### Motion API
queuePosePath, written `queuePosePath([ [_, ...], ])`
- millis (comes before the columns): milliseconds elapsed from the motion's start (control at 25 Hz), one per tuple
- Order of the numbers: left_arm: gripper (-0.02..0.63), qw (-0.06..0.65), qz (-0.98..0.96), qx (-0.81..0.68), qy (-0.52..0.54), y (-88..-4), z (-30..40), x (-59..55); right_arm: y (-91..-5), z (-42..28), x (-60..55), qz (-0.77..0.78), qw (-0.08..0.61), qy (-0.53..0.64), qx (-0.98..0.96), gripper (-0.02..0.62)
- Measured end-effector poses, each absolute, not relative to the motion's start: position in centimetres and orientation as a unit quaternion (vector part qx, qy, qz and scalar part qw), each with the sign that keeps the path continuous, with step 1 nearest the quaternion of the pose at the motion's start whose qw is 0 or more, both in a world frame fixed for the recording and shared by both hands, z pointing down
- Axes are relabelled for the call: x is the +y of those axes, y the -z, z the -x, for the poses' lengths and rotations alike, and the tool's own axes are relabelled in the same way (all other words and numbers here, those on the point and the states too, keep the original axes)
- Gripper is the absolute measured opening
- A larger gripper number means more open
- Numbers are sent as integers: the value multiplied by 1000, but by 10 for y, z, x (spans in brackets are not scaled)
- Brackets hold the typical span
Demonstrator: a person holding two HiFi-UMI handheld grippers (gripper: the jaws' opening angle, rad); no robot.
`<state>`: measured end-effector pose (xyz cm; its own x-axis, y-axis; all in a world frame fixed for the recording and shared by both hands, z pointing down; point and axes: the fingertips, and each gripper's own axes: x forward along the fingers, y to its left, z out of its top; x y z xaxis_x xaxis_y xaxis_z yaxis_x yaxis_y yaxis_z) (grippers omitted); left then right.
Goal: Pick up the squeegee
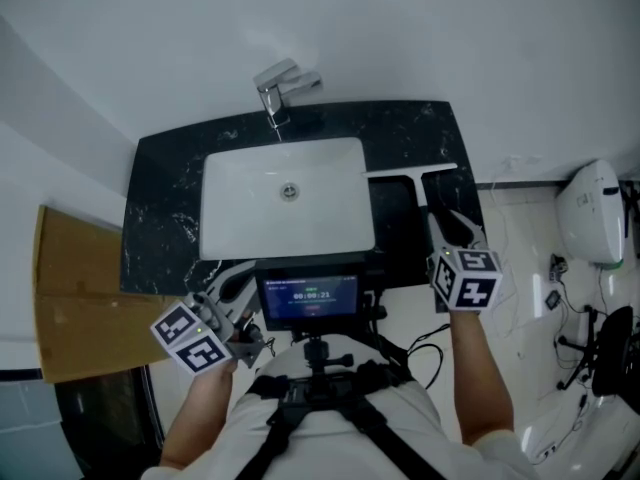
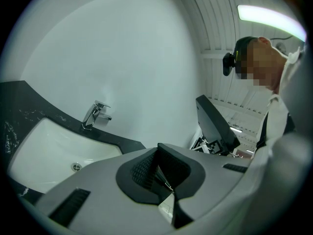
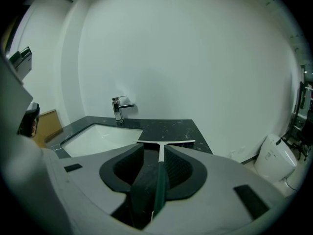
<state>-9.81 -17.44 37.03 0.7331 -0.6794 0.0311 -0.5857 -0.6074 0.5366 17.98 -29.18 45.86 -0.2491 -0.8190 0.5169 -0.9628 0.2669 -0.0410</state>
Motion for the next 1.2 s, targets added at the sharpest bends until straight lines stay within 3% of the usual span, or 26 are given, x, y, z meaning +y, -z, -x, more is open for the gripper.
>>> queuePosePath([
  [240, -3, 267, -890, -359, 88, -372, 101, -176, -476, -180, -299, -576, 217, -187, -766, 169],
  [1200, -3, 261, -882, -381, 89, -368, 108, -177, -528, -185, -319, -567, 262, -206, -753, 186],
])
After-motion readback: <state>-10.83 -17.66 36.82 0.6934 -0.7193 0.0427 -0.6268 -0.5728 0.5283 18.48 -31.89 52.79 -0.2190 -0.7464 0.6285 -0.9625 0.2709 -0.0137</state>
